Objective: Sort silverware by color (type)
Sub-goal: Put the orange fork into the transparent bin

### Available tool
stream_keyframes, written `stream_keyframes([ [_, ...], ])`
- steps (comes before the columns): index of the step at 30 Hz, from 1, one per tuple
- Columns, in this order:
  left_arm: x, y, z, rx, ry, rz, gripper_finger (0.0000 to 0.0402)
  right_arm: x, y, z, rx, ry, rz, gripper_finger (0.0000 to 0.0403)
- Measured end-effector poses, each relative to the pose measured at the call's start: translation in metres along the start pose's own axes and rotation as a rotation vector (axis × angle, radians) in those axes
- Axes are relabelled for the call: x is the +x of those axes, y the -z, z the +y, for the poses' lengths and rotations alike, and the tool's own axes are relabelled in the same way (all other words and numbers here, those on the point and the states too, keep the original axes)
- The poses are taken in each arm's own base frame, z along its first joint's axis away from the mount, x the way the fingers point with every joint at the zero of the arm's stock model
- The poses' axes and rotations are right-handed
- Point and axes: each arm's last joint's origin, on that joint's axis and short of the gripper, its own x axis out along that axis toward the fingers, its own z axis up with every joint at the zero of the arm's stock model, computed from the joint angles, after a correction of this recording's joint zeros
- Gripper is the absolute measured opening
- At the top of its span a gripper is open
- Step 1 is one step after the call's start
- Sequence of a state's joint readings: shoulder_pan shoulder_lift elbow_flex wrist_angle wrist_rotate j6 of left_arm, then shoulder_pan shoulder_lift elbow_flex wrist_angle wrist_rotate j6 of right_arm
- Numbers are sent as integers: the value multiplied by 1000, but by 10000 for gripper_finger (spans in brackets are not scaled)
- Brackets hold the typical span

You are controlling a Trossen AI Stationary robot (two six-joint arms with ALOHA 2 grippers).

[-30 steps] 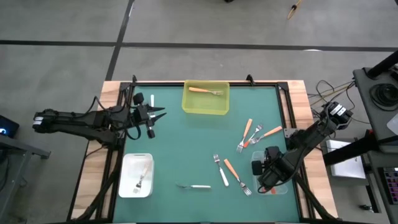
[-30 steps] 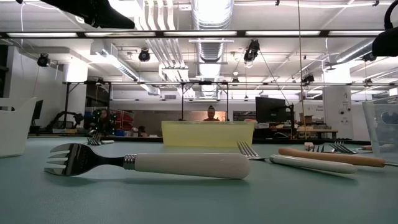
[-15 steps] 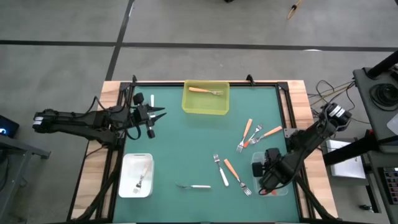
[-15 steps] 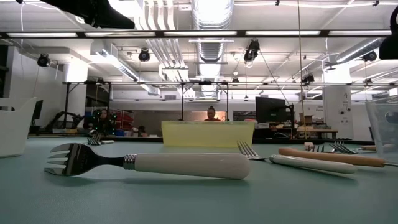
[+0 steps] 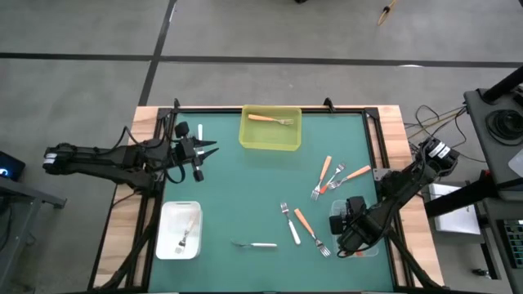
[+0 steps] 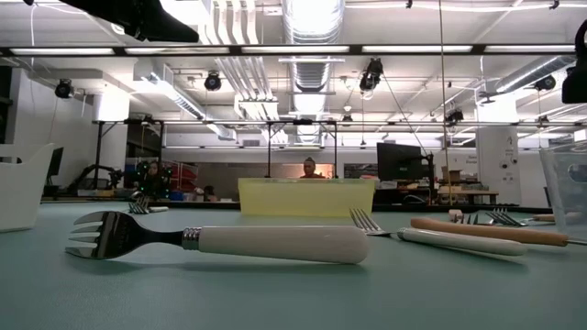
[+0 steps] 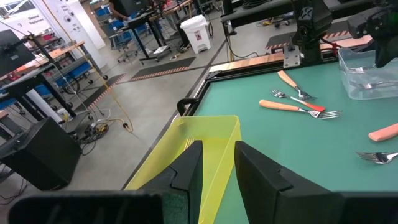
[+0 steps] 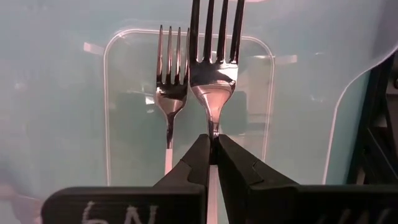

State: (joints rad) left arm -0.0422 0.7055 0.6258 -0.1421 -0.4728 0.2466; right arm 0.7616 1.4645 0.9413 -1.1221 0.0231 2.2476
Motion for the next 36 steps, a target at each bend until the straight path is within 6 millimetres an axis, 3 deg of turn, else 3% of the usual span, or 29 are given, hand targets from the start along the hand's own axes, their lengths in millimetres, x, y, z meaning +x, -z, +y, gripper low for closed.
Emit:
stream_keyframes([
  [36, 0, 0, 0, 4, 0, 0, 75, 8, 4, 4, 11, 26, -14, 14],
])
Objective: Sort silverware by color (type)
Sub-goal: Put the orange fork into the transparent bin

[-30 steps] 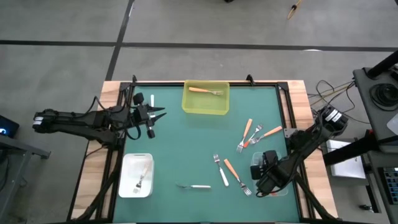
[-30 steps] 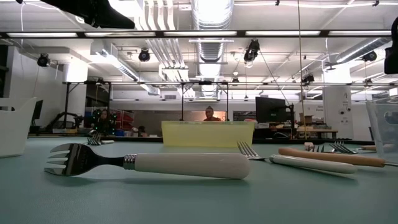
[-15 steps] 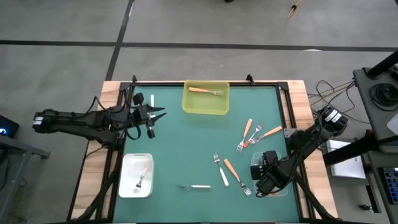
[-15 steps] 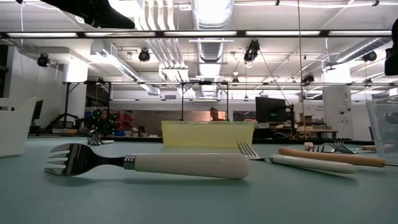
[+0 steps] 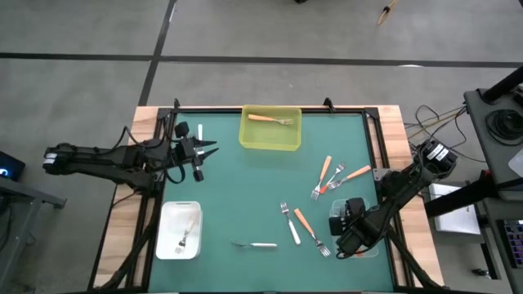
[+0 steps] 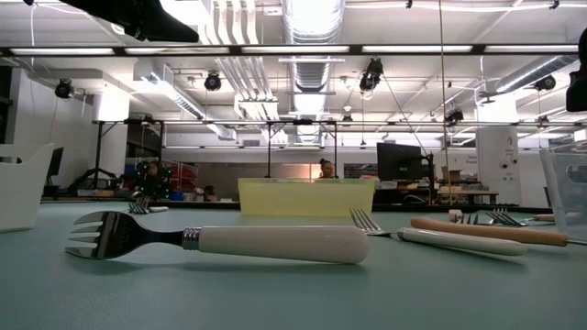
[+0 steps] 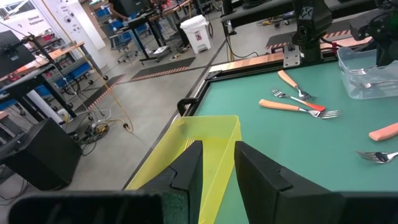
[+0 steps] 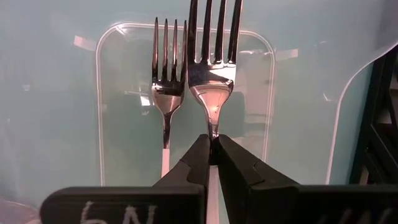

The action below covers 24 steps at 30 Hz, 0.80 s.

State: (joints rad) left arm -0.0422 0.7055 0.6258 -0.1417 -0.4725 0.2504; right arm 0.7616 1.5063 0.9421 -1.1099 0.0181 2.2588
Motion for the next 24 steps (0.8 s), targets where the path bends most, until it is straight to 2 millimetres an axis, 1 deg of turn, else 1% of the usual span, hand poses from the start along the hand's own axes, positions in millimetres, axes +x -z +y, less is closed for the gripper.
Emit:
stream_keyframes([
  [3, 0, 0, 0, 0, 0, 0, 75, 0, 0, 0, 4, 0, 0, 23],
  [6, 0, 0, 0, 0, 0, 0, 75, 3, 0, 0, 12, 8, -11, 45],
  [13, 0, 0, 0, 0, 0, 0, 75, 2, -1, 0, 13, 5, -7, 88],
  [24, 0, 0, 0, 0, 0, 0, 75, -12, -7, -8, 24, -29, 24, 120],
])
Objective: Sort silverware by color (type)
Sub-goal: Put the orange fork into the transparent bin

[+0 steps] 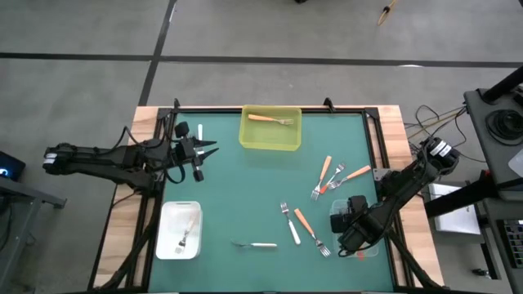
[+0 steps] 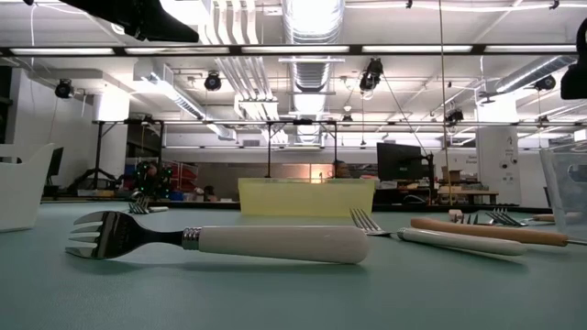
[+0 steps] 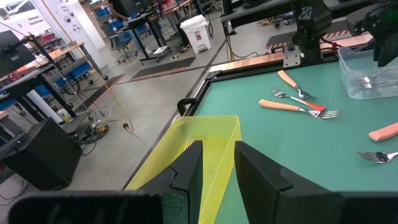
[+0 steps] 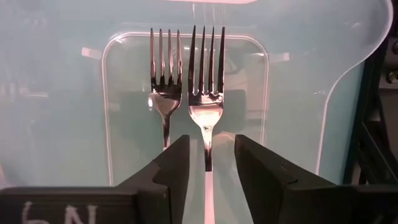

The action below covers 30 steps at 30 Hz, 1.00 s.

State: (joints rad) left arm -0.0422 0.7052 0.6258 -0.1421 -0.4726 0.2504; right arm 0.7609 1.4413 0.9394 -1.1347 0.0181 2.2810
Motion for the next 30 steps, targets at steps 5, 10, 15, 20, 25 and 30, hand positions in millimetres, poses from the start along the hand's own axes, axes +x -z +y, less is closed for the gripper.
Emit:
stream_keyframes([
  [5, 0, 0, 0, 0, 0, 0, 75, -5, -1, -1, 0, -13, 12, 125],
  [10, 0, 0, 0, 0, 0, 0, 75, -17, 0, -2, 18, -11, 93, 115],
  [15, 0, 0, 0, 0, 0, 0, 75, -22, 5, 1, 19, 6, 230, 102],
  [20, 0, 0, 0, 0, 0, 0, 75, -13, 10, 6, 10, -1, 235, 101],
  [25, 0, 0, 0, 0, 0, 1, 75, -5, 10, 6, 29, 26, 214, 105],
  [30, 0, 0, 0, 0, 0, 0, 75, -1, 9, 5, 30, 32, 207, 130],
])
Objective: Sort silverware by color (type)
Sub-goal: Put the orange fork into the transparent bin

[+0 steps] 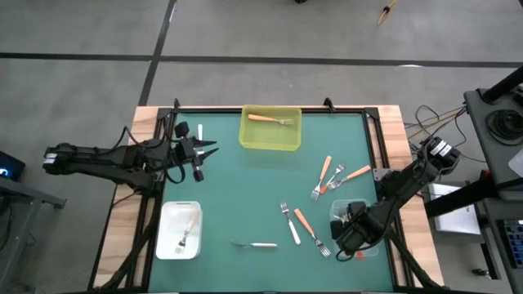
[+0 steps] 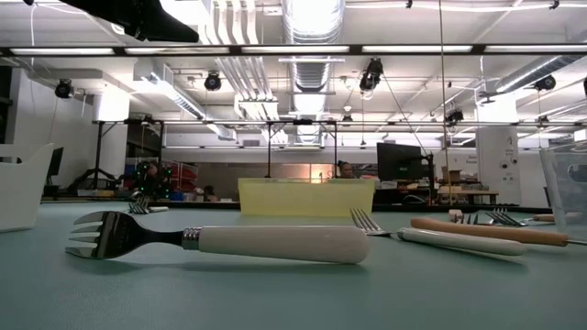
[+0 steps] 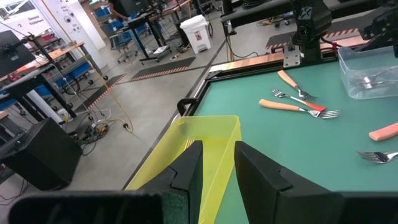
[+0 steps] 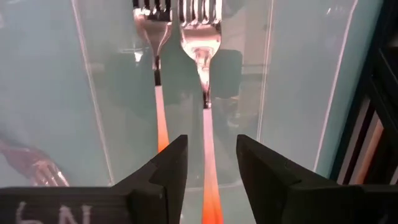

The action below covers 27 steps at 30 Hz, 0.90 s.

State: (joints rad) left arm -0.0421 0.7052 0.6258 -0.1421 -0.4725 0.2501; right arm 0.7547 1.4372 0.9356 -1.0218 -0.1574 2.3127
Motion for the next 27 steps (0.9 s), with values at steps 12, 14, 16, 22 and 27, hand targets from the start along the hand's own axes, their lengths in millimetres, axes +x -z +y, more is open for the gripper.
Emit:
stream_keyframes([
  [12, 0, 0, 0, 0, 0, 0, 75, 19, -7, -1, -1, -39, -36, 136],
  [14, 0, 0, 0, 0, 0, 0, 75, 23, -8, -1, -3, -49, -28, 136],
  [16, 0, 0, 0, 0, 0, 0, 75, 27, -9, -1, -3, -51, -27, 134],
  [22, 0, 0, 0, 0, 0, 0, 75, 28, -10, -2, -12, -50, -30, 99],
  [27, 0, 0, 0, 3, 0, 0, 75, 28, -10, -2, -22, -50, -31, 53],
])
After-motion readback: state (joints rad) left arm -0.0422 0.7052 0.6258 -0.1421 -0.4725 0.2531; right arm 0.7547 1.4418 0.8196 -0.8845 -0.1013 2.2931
